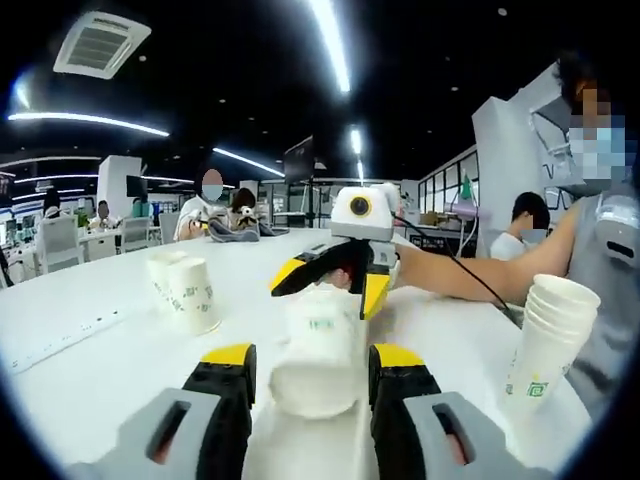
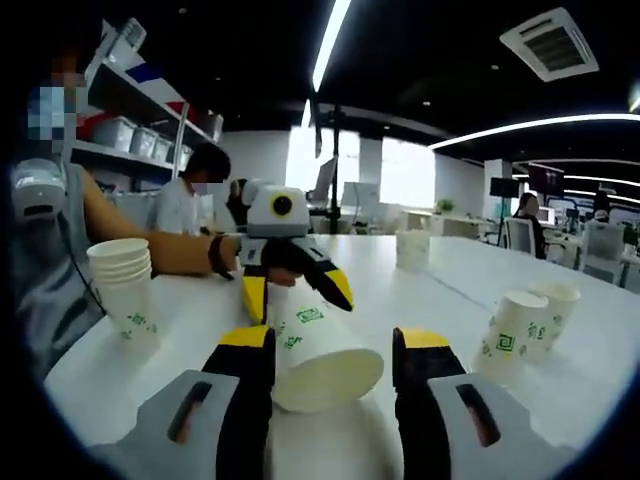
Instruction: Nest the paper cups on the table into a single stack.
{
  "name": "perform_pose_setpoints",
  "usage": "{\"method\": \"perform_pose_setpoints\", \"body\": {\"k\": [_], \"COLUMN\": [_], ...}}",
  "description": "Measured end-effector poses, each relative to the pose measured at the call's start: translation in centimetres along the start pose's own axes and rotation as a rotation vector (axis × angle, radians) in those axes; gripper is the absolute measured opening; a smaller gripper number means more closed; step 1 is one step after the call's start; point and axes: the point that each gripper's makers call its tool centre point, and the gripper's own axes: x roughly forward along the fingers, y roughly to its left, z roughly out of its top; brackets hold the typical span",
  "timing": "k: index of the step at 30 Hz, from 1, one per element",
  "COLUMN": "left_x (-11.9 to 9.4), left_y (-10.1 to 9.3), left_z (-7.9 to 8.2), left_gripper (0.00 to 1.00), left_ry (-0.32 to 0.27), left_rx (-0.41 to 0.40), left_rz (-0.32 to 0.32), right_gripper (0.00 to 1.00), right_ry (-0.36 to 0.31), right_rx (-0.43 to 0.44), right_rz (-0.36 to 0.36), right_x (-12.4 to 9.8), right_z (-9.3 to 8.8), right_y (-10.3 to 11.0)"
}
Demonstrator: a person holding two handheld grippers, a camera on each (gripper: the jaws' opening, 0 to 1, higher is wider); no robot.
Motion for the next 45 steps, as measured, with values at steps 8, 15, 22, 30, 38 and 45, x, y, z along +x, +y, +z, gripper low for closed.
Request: {"method": "perform_pose_setpoints", "body": {"k": [8, 15, 22, 30, 38, 45], "left_x": [0.0, -0.2, -0.2, -0.3, -0.3, -0.3], "left_y": [0.2, 0.5, 0.6, 0.6, 1.8, 2.5], "left_z": [-0.1, 0.0, 0.0, 0.1, 0.1, 0.1], "left_gripper": [0.49, 0.48, 0.48, 0.47, 0.47, 0.46], "left_ry": [0.010, 0.008, 0.007, 0.006, 0.008, 0.006], "left_rx": [0.027, 0.033, 0.038, 0.043, 0.047, 0.049], "left_rz": [0.013, 0.017, 0.019, 0.018, 0.023, 0.031], "right_gripper": [0.55, 0.55, 0.57, 0.67, 0.69, 0.69], "right_ry": [0.006, 0.018, 0.026, 0.065, 0.107, 0.117], "right_rx": [0.002, 0.003, 0.003, -0.007, 0.000, 0.006], "right_rz": [-0.002, 0.007, 0.027, 0.064, 0.147, 0.193], "right_x": [0.1, 0.0, 0.1, -0.1, -1.2, -1.5], "right_z": [-0.2, -0.6, -0.8, -1.9, -3.7, -4.0], "right_y": [0.0, -0.4, 0.0, 0.7, 1.5, 2.1]}}
